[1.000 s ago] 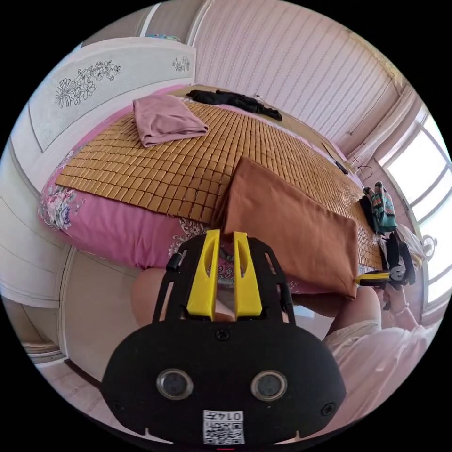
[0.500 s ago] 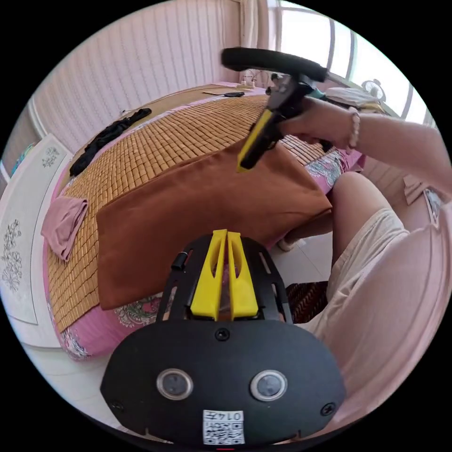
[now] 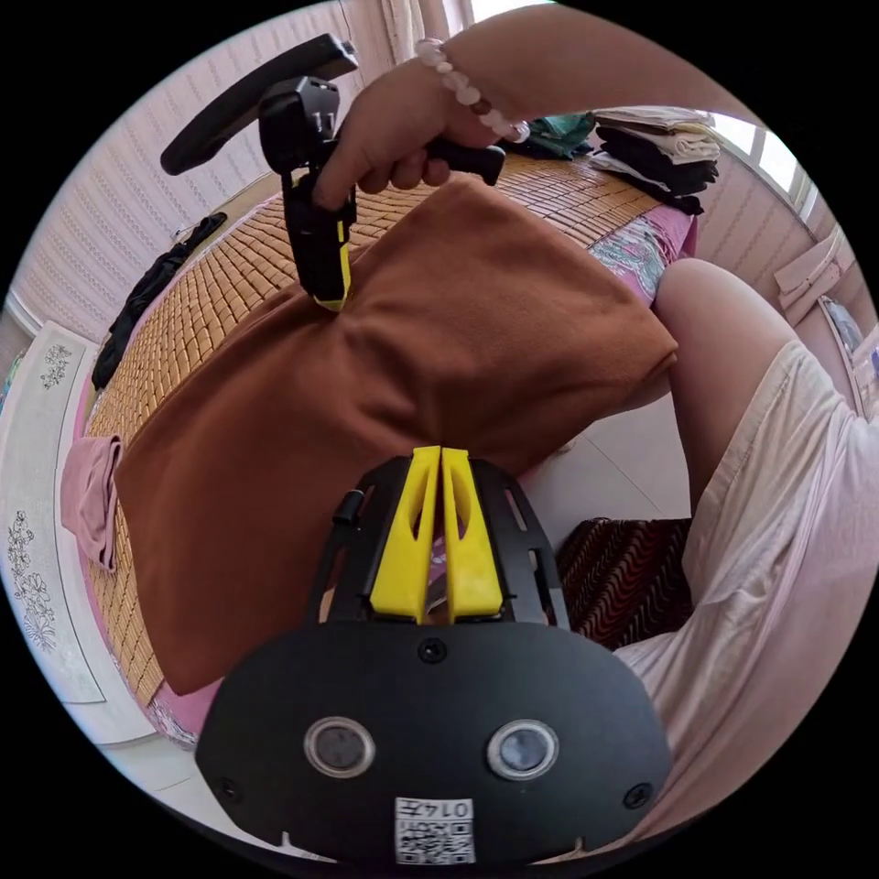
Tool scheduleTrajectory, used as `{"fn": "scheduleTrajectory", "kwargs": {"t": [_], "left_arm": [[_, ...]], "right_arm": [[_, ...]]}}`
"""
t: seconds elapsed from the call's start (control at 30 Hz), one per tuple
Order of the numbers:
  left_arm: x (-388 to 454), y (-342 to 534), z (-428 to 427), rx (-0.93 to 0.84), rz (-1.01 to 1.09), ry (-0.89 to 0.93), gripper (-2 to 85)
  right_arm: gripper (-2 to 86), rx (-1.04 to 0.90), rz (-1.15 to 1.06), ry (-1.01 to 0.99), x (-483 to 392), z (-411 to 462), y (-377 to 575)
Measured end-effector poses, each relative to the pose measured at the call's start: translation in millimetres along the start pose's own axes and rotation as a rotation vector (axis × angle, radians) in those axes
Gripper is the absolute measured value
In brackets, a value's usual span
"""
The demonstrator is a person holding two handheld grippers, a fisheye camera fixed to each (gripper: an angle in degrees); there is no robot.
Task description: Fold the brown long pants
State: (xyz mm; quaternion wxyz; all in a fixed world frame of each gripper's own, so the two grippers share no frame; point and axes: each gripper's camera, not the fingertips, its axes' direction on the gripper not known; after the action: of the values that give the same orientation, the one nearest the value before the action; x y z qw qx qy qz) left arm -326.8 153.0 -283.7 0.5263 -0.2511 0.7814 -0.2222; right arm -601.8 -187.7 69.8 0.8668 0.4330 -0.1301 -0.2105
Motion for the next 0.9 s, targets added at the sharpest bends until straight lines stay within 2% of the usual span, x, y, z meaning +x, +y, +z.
{"fn": "scheduleTrajectory", "kwargs": {"t": [0.1,0.33,0.53,0.7,0.8,0.87,0.9], "left_arm": [[-1,-3,3,-0.012,-0.031,0.009,-0.7],[-6,-3,11,-0.012,-0.063,0.016,-0.7],[-23,2,21,-0.003,-0.119,0.101,-0.6],[-30,-1,21,-0.039,-0.114,0.123,-0.7],[-42,0,20,-0.054,-0.149,0.188,-0.8],[-41,6,17,-0.032,-0.177,0.191,-0.9],[-40,8,15,-0.027,-0.176,0.184,-0.9]], "right_arm": [[-0.6,0.044,-0.033,0.083,-3,-18,-17],[-0.5,-0.138,-0.159,0.224,-9,12,-57],[-0.5,-0.246,-0.05,0.098,21,19,-68],[-0.5,-0.108,-0.065,0.095,33,17,-29],[-0.3,0.058,0.096,-0.011,65,0,22],[0.3,0.308,0.237,-0.185,94,-23,90],[0.6,0.363,0.258,-0.244,101,-26,110]]}}
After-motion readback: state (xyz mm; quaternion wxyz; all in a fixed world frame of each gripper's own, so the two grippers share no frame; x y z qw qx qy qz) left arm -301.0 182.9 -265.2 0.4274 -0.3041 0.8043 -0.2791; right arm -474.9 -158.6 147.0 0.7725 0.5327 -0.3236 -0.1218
